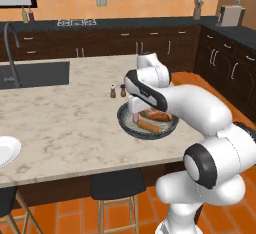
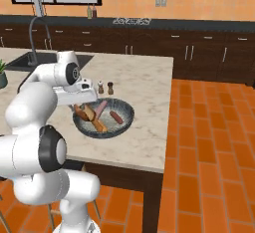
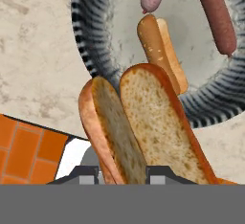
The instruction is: Place one bun and one sausage from the bowl on each plate.
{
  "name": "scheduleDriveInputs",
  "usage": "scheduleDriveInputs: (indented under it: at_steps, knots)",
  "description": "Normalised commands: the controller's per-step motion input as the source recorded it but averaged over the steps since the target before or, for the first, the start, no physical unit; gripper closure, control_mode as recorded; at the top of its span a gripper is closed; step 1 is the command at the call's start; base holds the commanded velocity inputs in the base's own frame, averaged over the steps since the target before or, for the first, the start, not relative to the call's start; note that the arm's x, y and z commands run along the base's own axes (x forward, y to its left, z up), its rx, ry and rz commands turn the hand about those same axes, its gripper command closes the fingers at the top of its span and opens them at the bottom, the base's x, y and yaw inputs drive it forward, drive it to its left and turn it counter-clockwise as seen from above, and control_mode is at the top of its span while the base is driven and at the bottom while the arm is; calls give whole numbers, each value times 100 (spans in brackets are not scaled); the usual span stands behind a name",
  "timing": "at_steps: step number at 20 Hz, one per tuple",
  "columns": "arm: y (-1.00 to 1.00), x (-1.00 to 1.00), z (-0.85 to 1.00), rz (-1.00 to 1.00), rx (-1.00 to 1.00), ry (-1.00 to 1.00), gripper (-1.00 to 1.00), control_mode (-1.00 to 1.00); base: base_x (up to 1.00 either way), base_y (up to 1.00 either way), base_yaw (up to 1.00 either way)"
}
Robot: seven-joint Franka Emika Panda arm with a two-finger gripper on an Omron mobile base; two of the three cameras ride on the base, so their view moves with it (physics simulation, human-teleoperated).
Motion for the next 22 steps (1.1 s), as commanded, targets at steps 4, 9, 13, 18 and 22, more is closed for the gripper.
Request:
scheduleDriveInputs:
  at_steps: [4, 9, 13, 18, 22]
  knots:
    - [0, 0, 0, 0, 0, 0, 100, -100, 0, 0, 0]
    - [48, -4, 0, 0, 0, 0, 100, -100, 0, 0, 0]
    - [0, 0, 0, 0, 0, 0, 100, 100, -8, 99, -5]
    - [0, 0, 0, 0, 0, 0, 100, 100, -1, 100, -7]
    - [0, 0, 0, 0, 0, 0, 100, 100, 0, 100, -7]
